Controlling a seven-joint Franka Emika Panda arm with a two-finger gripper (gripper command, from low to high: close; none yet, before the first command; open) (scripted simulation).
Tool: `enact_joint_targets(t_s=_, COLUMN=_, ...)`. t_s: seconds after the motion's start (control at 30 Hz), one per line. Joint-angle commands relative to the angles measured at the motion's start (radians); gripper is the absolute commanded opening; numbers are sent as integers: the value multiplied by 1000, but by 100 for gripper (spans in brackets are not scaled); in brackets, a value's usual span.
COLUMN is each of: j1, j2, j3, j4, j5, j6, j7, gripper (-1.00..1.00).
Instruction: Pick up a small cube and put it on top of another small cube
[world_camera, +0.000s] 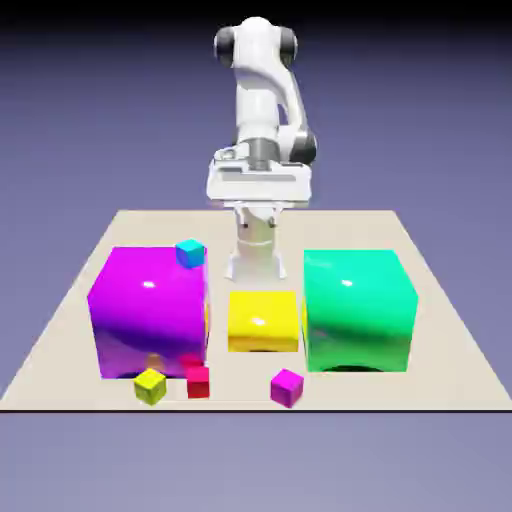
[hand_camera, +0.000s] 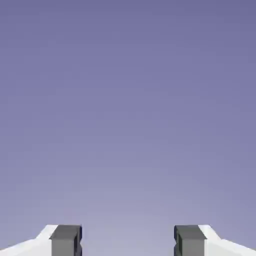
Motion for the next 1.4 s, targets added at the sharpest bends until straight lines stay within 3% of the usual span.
enact_joint_targets(t_s=0.0, j1=6, j2=36, j3=-13, j4=28, j5=4, j6=-32, j7=-10, gripper=0)
enact_joint_targets(t_s=1.0, j1=181, j2=1124, j3=-408, j4=866, j5=111, j6=-992, j7=-306, gripper=0)
enact_joint_targets(t_s=1.13, j1=162, j2=1222, j3=-382, j4=811, j5=148, j6=-854, j7=-327, gripper=0)
enact_joint_targets(t_s=1.17, j1=162, j2=1222, j3=-382, j4=811, j5=148, j6=-854, j7=-327, gripper=-100)
enact_joint_targets(t_s=1.37, j1=178, j2=1116, j3=-354, j4=870, j5=62, j6=-1006, j7=-316, gripper=-100)
